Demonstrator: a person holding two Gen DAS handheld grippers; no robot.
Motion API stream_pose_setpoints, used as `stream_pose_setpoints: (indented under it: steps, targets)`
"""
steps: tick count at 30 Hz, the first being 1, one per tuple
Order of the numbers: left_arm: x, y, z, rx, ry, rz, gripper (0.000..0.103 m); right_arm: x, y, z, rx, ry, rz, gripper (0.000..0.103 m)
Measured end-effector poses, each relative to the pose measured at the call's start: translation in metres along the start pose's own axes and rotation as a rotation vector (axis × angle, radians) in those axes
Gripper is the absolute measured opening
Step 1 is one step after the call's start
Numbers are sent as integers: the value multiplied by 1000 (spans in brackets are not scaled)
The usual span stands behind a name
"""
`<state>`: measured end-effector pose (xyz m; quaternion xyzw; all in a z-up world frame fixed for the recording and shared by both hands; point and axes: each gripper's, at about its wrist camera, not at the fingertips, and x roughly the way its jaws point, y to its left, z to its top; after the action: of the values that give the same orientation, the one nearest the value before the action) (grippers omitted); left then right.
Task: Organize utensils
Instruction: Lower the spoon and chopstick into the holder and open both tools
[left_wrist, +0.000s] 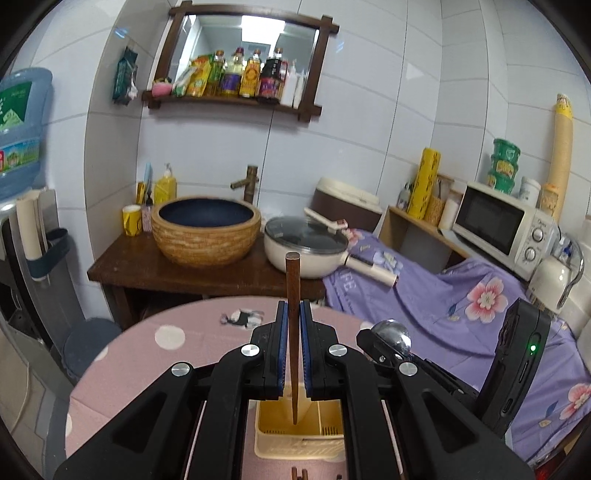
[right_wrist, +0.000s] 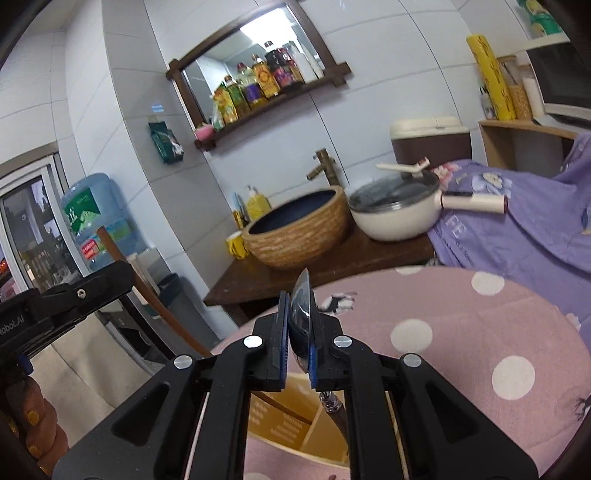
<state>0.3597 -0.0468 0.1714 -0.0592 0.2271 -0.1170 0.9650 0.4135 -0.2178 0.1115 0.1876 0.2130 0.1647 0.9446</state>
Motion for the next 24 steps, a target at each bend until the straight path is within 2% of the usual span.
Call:
stream_pose_setpoints:
  steps: [7,12,15,16,17,18,19,20,21,23,24]
  targets:
    - [18,5,-39,23,82,-1,7,11,-5,-36,-59,77,-55,9]
    - [29,11,-57,29,134,-12,7,12,-7,-50,-114,131,-105,9]
    - [30,14,-63,35,138,-10,7,8,-5,-51,-150,135,-131,11]
    - [29,15,-63,39,140,-15,7,6,-5,-51,-161,137,-138,20]
    - [26,15,-63,42,140,-24,9,3,-4,-49,-166,137,-144,41]
    - [22,16,-63,45,133,-28,17,-2,-3,-48,-172,118,-152,48]
    - [16,17,-63,45,118,-25,23,-8,-2,-47,-179,95,-159,51]
    - [10,18,-62,43,101,-22,36,-14,-1,-45,-191,78,-163,51]
    - [4,19,-62,42,84,-22,44,-19,0,-43,-200,72,-167,51]
    - [-10,24,-62,45,61,-13,51,-32,3,-40,-212,63,-185,51]
    - [-15,26,-64,45,57,-6,60,-38,4,-40,-217,62,-195,51]
